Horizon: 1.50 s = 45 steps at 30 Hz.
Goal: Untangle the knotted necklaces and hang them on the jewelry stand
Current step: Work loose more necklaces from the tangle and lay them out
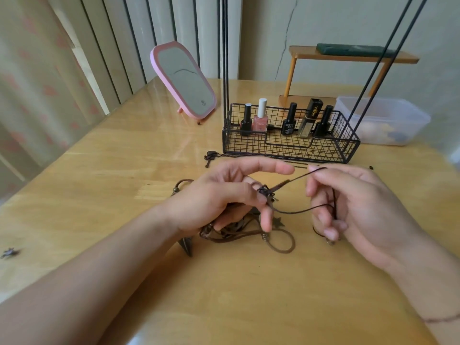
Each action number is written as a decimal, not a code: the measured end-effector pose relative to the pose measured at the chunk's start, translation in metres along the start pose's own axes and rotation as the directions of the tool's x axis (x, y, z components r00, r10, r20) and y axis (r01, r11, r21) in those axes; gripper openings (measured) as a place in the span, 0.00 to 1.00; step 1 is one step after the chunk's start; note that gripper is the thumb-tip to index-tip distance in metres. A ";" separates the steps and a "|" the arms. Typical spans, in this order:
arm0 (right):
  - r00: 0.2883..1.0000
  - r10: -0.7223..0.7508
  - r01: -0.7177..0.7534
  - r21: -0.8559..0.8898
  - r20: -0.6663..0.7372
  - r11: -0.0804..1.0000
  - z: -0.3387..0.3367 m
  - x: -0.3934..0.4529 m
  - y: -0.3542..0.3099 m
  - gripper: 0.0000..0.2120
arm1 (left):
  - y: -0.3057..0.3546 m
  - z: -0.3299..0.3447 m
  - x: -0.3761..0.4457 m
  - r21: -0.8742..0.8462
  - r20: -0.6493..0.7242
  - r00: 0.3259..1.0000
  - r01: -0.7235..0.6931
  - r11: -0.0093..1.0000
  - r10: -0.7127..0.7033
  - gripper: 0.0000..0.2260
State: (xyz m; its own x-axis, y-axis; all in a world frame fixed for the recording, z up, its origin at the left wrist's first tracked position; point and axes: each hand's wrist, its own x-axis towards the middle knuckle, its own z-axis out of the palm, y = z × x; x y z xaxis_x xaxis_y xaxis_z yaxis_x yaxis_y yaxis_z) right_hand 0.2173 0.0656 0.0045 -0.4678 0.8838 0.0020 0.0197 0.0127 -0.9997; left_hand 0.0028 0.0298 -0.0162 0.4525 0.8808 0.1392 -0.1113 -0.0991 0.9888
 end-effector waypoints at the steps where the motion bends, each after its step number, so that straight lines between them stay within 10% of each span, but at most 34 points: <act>1: 1.000 -0.017 0.017 0.040 0.001 0.999 0.000 -0.001 -0.002 0.14 | 0.000 0.000 0.000 0.018 0.019 0.999 0.028 0.999 -0.028 0.23; 6: 0.995 -0.082 0.089 0.121 -0.061 0.989 -0.001 -0.001 -0.003 0.22 | 0.001 0.001 -0.001 0.041 0.110 0.993 0.046 0.998 -0.050 0.32; 13: 0.995 0.101 -0.074 -0.496 0.027 0.865 -0.007 0.010 0.015 0.19 | 0.005 0.001 -0.003 -0.268 0.353 0.929 -0.018 0.963 0.115 0.39; 15: 0.991 -0.043 0.103 -0.512 0.128 0.852 -0.009 0.009 0.012 0.05 | 0.005 0.000 -0.003 -0.353 0.356 0.921 -0.022 0.935 0.156 0.41; 20: 0.766 -0.624 0.639 -0.295 0.155 0.710 -0.005 0.003 0.013 0.15 | 0.003 -0.002 -0.004 -0.316 0.235 0.965 -0.037 0.948 0.116 0.39; 24: 0.618 -0.743 0.767 -0.405 0.256 0.498 0.006 -0.002 0.018 0.04 | 0.002 0.002 -0.004 -0.280 0.165 0.983 -0.033 0.959 0.082 0.37; 36: 0.787 -0.608 0.584 -0.445 0.106 0.679 0.002 0.002 0.020 0.06 | 0.000 0.001 -0.004 -0.101 0.208 0.977 -0.028 0.994 0.049 0.36; 45: 0.780 -0.587 0.618 -0.418 0.218 0.666 0.000 0.000 0.021 0.05 | -0.002 0.001 -0.002 -0.125 0.260 0.965 -0.011 0.992 0.043 0.36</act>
State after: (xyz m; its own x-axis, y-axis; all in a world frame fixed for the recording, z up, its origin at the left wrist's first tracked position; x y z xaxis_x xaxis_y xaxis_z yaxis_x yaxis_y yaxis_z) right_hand 0.2177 0.0660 -0.0164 -0.5691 0.5794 0.5834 0.0928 0.7503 -0.6546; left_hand 0.0031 0.0274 -0.0186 0.6618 0.7250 0.1910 -0.2257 -0.0503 0.9729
